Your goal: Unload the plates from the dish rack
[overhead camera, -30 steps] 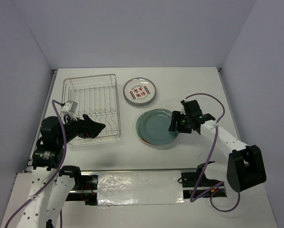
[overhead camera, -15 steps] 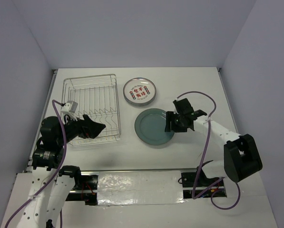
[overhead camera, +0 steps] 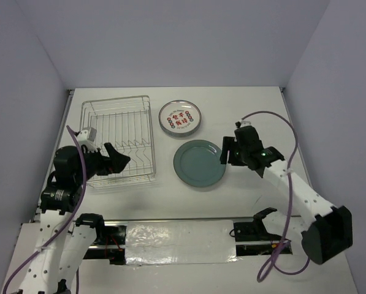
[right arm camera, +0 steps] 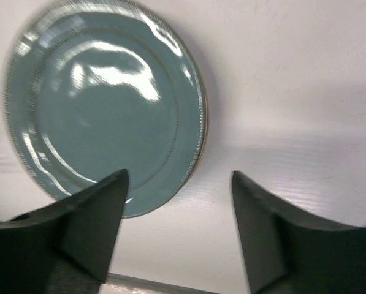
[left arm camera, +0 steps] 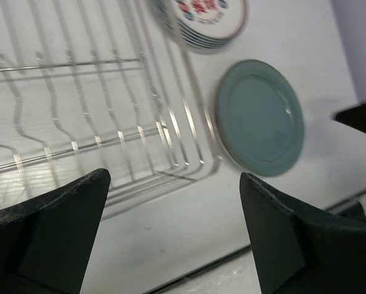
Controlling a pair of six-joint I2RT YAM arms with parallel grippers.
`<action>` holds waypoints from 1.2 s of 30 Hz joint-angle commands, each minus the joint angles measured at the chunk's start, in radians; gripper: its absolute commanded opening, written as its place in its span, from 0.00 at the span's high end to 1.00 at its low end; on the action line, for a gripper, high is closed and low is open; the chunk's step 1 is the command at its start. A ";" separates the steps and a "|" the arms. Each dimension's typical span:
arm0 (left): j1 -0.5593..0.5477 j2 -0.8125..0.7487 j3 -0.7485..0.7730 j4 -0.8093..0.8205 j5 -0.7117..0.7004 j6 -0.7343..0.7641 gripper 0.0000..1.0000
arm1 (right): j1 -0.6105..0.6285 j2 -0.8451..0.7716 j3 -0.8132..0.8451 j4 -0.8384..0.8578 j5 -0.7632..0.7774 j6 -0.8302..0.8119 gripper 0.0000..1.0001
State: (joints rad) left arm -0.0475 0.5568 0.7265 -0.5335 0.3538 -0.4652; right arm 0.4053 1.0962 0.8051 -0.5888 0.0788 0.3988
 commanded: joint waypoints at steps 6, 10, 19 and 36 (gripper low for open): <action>0.005 0.152 0.231 -0.089 -0.559 0.083 0.01 | 0.013 -0.411 0.259 -0.236 0.303 -0.077 0.00; 0.006 0.143 0.251 -0.094 -0.630 0.089 0.00 | 0.012 -0.472 0.420 -0.403 0.435 -0.100 0.00; 0.006 -0.012 0.283 -0.209 -0.714 0.125 0.01 | 0.012 -0.610 0.444 -0.523 0.481 -0.126 0.00; 0.006 -0.043 0.294 -0.252 -0.673 0.143 0.00 | 0.012 -0.634 0.447 -0.513 0.481 -0.117 0.00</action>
State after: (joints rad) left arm -0.0463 0.5209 1.0191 -0.8032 -0.3279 -0.3412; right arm 0.4129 0.4427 1.2415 -1.1011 0.5430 0.2897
